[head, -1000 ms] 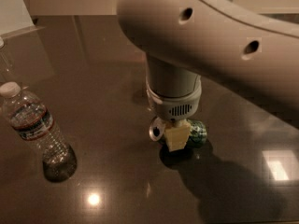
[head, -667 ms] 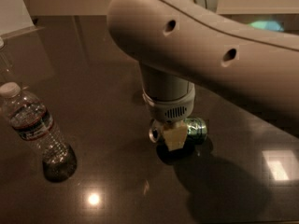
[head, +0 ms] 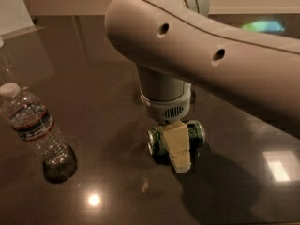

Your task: Knock green can over

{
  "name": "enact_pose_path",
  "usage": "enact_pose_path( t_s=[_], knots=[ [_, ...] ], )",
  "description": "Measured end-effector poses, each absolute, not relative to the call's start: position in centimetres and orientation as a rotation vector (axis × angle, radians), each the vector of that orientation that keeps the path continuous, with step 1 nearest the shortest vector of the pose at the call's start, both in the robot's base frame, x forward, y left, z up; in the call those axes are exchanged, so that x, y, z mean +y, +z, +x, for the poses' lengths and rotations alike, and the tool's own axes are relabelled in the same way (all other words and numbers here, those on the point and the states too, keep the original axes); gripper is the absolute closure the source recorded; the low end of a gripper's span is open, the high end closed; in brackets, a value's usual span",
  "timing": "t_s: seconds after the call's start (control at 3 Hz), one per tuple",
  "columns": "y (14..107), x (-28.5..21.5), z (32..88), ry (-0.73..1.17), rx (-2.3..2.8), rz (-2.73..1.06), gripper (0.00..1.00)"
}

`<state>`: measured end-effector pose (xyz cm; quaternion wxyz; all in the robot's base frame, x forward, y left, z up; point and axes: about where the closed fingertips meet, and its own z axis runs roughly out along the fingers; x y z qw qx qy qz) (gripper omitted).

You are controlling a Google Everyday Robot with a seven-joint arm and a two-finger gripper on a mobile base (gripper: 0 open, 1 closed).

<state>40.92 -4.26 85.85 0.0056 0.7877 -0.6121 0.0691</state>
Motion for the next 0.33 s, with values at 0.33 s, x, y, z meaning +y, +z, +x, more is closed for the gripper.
enact_pose_path(
  t_s=[0.33],
  knots=[
    [85.85, -4.26, 40.92, 0.217, -1.916, 2.466, 0.00]
  ],
)
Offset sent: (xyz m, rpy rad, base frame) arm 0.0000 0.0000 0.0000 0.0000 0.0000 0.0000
